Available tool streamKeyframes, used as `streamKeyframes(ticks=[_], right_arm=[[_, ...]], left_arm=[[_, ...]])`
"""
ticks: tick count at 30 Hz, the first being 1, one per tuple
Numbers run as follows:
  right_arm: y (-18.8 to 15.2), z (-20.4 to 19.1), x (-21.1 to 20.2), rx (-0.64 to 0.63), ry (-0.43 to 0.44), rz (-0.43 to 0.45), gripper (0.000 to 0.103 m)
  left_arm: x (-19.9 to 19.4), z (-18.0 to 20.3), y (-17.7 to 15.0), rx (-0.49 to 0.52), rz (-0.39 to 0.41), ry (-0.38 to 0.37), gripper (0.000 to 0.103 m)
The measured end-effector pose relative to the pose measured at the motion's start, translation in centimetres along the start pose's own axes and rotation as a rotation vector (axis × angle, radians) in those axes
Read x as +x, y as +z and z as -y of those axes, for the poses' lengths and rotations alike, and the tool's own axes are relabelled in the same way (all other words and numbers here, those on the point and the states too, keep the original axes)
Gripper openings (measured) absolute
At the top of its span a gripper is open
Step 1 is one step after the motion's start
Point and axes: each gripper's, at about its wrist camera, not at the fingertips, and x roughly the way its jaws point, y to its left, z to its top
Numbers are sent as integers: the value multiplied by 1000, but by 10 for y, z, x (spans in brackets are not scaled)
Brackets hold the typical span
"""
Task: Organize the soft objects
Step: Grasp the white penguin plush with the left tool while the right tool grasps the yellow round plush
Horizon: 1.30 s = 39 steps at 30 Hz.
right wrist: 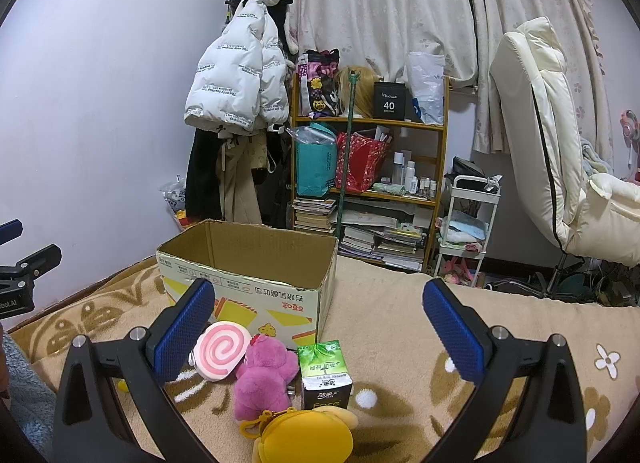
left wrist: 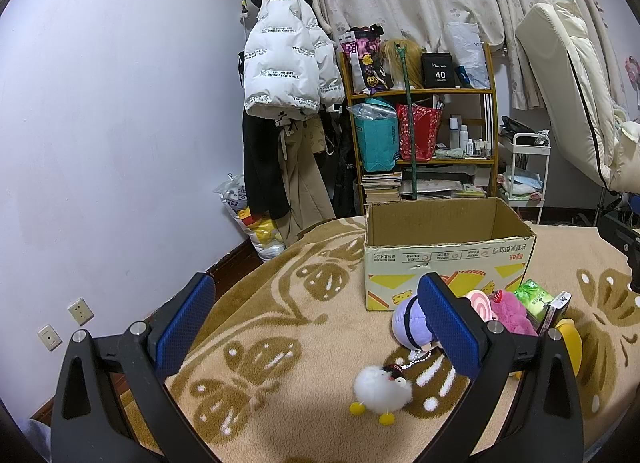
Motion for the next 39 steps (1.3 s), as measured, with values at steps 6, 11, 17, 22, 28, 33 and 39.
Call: streamKeyframes(ticks=[6, 11, 17, 22, 28, 33, 39], right_arm=[[1, 0, 0, -2, 1, -1, 103], [0, 0, 0, 0, 0, -1, 103], [1, -1, 1, -4, 2, -6, 103], [-2, 1, 3, -10, 3, -34, 103], [-10, 4, 15, 1, 29, -135, 103], [-20, 4, 36, -2, 37, -252, 103], [-34, 12, 56, 46, 55, -383, 103]], left_arm=[[0, 0, 0, 0, 0, 0, 101], [0, 0, 0, 1, -1, 1, 101], [1, -4, 1, 3, -6, -1, 101], [7, -3, -2, 15, -37, 5, 101], [31, 3, -8, 35, -128, -2, 101], [57, 10, -15, 51, -243, -34, 101], [93, 11, -30, 11, -412, -79, 101]])
